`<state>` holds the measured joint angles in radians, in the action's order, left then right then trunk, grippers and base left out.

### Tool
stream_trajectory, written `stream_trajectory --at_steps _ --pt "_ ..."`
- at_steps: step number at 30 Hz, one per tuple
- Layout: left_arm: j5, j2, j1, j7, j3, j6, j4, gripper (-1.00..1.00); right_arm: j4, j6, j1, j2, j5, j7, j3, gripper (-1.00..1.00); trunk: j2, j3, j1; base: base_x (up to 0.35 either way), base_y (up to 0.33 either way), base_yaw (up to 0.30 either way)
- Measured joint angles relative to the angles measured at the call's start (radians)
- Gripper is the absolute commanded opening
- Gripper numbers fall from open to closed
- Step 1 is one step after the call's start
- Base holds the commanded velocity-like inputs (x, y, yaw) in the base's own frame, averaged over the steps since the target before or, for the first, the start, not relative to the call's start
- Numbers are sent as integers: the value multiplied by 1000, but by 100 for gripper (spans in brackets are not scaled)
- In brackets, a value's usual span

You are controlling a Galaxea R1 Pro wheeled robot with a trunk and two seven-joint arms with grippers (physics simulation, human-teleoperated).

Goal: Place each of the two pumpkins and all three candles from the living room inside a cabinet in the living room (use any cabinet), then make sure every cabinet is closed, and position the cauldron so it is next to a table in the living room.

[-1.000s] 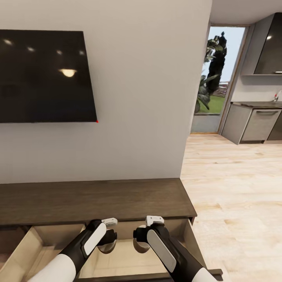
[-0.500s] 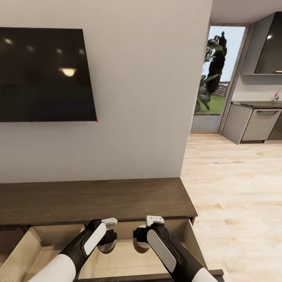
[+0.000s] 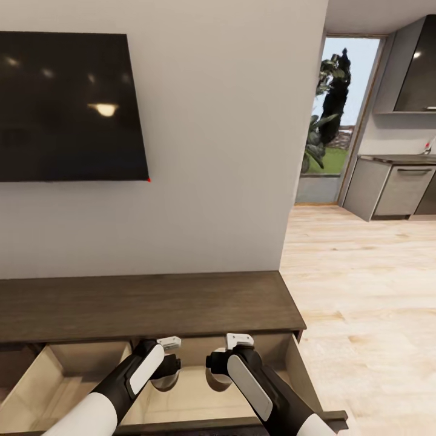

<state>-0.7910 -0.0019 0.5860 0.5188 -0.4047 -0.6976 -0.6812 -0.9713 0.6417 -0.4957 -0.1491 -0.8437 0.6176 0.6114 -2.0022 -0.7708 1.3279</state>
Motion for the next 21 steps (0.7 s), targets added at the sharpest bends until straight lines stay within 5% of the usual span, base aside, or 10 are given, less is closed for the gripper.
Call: stream_trajectory --at_steps 11,21 --pt "0 0 1 0 0 3 0 -100 0 -1 -2 -2 -2 0 1 -100 -77 -34 42 0 0 0" --pt "2 -1 0 0 -1 5 -11 -100 21 -2 -62 -2 -3 0 0 -100 -147 -66 81 0 0 0"
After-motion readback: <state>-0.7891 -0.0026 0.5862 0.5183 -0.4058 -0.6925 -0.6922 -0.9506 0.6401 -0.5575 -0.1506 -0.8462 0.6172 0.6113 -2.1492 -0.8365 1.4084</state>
